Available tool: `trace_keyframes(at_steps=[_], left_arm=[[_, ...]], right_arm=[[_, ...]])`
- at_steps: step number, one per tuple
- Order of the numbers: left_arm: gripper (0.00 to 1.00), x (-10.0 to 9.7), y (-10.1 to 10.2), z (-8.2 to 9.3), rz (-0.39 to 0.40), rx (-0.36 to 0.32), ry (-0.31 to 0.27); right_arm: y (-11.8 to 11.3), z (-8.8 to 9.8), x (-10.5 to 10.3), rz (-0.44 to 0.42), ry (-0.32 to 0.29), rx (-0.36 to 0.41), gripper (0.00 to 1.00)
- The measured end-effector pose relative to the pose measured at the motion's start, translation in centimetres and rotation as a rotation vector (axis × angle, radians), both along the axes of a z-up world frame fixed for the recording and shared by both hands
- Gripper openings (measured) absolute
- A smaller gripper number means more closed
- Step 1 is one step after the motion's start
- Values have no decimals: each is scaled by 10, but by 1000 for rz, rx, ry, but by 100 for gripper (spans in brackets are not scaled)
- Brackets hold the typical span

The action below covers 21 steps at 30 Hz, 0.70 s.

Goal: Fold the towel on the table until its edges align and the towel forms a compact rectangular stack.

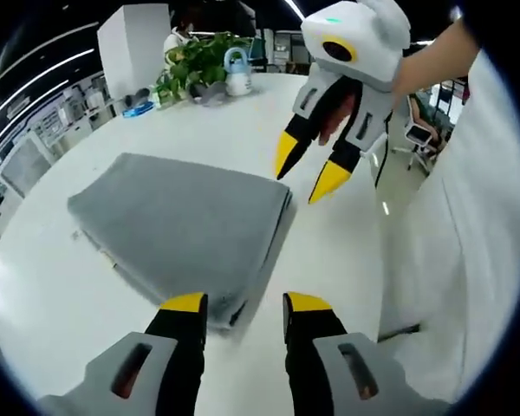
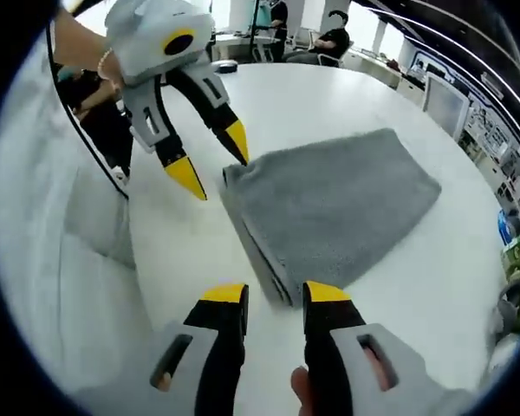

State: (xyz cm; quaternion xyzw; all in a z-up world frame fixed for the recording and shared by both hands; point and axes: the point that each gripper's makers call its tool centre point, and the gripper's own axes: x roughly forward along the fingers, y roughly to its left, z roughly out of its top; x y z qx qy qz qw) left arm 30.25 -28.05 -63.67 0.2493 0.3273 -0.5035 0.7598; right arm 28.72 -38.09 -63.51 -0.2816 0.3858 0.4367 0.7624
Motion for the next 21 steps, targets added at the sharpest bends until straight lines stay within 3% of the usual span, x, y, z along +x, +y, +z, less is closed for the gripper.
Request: trace_keyframes(at_steps=[9,12,16,21], left_arm=[[34,8,4,-13,-16,54,4],[30,9,5,-17,-93,123,-61],[31,8,3,-20,-127,136,-61],[28,14,1,-20,-110,124,-48]], right_arm=[[-3,-17,8,35,24,-56,22],[-4,-24,9,42,30,-73,21],[-7,-27,13,80,-20,-130,15],[-9,-28,15,138,-64,-181,10]])
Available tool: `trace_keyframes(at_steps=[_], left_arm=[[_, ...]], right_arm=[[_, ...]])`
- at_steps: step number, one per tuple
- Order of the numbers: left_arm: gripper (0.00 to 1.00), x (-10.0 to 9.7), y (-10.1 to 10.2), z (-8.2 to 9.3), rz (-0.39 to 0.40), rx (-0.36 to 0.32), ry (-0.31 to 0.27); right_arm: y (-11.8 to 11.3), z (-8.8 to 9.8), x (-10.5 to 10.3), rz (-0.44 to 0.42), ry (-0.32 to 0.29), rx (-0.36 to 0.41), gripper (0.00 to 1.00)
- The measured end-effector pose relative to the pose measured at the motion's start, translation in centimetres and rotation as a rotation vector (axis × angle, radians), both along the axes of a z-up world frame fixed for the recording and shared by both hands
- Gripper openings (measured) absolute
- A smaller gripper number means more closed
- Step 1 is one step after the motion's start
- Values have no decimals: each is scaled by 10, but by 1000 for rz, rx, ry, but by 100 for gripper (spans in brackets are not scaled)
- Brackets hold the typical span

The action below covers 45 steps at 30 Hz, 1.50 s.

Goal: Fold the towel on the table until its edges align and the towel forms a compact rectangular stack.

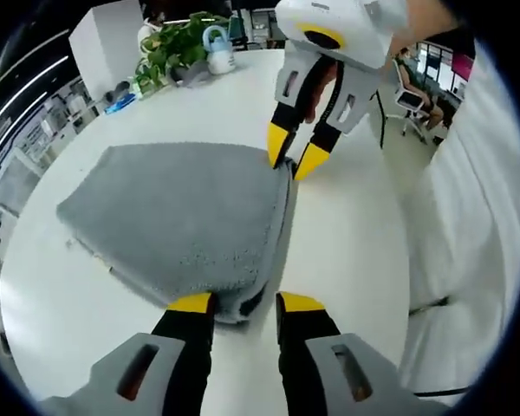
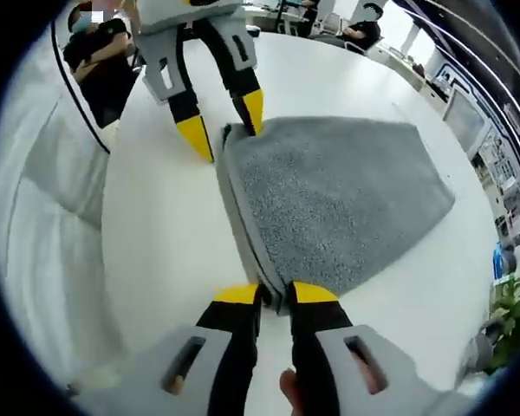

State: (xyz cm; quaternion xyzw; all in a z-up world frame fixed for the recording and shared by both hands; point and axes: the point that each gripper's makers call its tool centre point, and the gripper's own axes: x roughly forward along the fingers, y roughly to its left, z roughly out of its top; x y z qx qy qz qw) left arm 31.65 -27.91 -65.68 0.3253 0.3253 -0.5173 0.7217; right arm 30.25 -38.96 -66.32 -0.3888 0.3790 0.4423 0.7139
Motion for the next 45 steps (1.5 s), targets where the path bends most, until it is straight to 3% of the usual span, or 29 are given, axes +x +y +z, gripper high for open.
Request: trace_keyframes(at_steps=[9,15,21,26,38,45], left_arm=[[19,9,1,0,-13,-8,-33],[10,13,2,1,4,7,-65],[7,13,3,6,51,-2,4],[5,12,5,18,70,-6,50],[5,12,7,59,64,-31,44],[5,13,12,80,78,-35,44]], right_arm=[[-2,1,9,-52,-30,33,5],[-2,3,10,-97,-10,53,2],[-2,9,11,-122,35,73,1],[-1,29,11,-113,58,85,1],[1,75,16,-119,16,116,1],[6,93,11,-111,30,118,1]])
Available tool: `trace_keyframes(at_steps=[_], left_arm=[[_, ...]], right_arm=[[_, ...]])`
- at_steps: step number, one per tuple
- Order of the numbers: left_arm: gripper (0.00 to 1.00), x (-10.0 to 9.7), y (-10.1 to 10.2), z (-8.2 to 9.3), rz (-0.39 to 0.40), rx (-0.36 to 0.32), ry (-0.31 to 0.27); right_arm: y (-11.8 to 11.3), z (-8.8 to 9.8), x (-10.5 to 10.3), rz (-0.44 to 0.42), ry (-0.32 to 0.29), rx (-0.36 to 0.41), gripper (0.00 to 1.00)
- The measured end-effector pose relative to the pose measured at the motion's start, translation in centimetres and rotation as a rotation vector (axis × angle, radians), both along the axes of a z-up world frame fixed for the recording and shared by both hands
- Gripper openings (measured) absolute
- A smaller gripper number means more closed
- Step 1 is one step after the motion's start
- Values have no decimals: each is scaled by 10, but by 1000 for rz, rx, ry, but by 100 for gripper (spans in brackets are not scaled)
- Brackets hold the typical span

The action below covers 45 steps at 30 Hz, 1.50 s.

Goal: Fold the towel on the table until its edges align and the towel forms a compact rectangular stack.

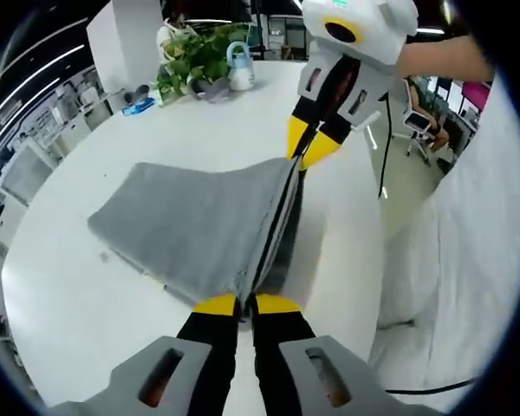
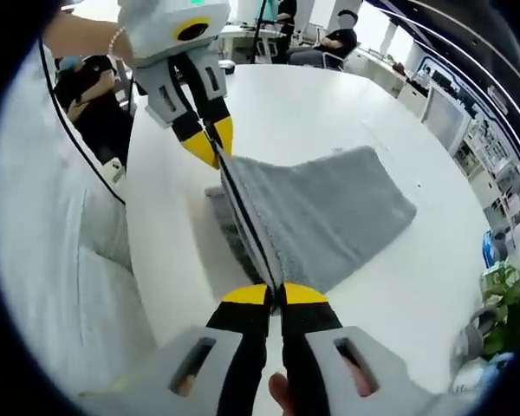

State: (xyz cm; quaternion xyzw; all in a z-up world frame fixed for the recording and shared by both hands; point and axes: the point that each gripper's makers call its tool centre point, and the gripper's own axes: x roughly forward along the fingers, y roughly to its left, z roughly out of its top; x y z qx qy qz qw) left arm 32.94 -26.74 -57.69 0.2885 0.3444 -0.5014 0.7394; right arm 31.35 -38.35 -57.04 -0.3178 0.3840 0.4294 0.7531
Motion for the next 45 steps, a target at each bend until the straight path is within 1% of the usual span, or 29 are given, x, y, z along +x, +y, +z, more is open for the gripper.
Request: trace_keyframes(at_steps=[2,4,11,14,18,23,30,34,37,41,45], left_arm=[[5,0,1,7,6,-1,-3],[5,0,2,14,9,-2,-20],[5,-5,4,29,-7,12,-46],[5,-9,5,36,-12,16,-51],[5,-14,5,47,-18,6,-63],[5,-21,6,56,-27,4,-67],[5,-22,8,73,-48,20,-89],[5,-20,10,83,-57,24,-96],[5,-16,11,86,-52,22,-93],[5,-9,10,89,-45,20,-94],[5,0,9,91,-49,28,-112]], right_arm=[[1,4,-3,-6,16,7,1],[2,9,-5,-13,33,17,1],[4,25,-7,-15,31,31,1],[4,33,-10,-17,39,38,1],[4,40,-16,-6,34,41,1],[5,50,-22,-7,45,57,1],[9,64,-27,-24,62,78,1],[10,74,-27,-29,63,82,1],[11,79,-24,-39,64,90,1],[12,81,-20,-53,72,92,1],[12,82,-11,-67,72,90,2]])
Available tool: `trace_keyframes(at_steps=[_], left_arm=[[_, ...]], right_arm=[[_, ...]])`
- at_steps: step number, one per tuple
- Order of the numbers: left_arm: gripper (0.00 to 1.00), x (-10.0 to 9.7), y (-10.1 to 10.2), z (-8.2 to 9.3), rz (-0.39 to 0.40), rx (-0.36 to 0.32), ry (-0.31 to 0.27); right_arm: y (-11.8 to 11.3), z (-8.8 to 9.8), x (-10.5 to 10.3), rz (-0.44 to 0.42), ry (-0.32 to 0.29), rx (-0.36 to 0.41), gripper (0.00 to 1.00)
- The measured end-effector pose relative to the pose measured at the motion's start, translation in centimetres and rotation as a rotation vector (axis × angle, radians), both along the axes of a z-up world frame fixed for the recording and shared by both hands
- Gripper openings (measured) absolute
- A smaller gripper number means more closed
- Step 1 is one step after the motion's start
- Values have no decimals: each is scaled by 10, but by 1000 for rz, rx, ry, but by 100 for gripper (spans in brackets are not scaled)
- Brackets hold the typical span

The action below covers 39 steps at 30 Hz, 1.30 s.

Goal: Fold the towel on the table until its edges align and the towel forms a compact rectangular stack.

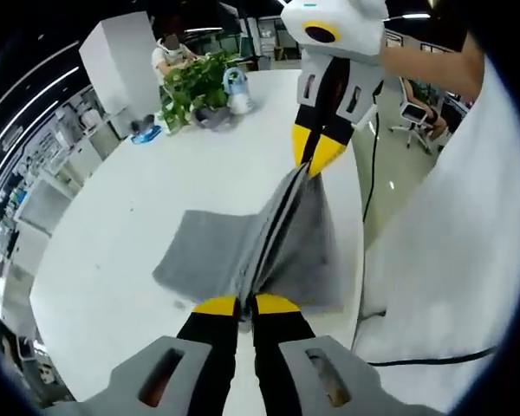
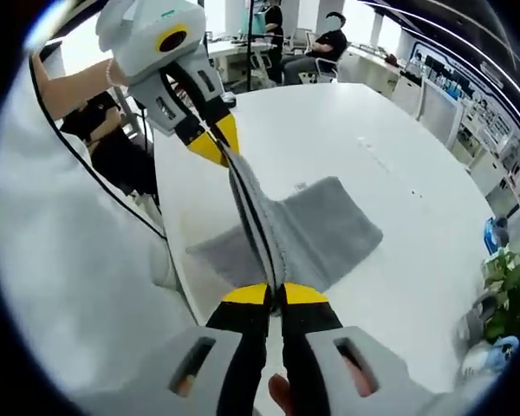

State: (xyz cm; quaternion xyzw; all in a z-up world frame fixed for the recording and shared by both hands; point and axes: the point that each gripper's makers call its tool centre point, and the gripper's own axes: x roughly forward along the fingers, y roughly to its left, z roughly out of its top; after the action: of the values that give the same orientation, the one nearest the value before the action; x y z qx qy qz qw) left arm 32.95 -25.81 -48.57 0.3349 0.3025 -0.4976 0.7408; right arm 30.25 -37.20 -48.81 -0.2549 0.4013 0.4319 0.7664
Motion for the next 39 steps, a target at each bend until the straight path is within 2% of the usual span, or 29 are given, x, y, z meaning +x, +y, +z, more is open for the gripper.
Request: trace_keyframes(at_steps=[2,8,11,18,25,34,39], left_arm=[[5,6,-1,1,1,1,-5],[6,28,-5,7,24,-16,-8],[6,42,-5,4,53,-42,23],[6,69,-8,1,80,-43,19],[6,98,-10,-15,94,-46,27],[6,133,-14,-35,152,-53,42],[6,150,-15,-52,187,-55,74]], right_arm=[[-2,1,7,-4,-11,-10,2],[-7,5,30,-56,20,9,2],[-8,4,37,-73,36,30,2],[-9,-1,65,-109,44,34,2],[-11,-14,96,-151,73,36,2],[-17,-33,128,-201,111,26,2],[-18,-45,146,-227,136,26,2]])
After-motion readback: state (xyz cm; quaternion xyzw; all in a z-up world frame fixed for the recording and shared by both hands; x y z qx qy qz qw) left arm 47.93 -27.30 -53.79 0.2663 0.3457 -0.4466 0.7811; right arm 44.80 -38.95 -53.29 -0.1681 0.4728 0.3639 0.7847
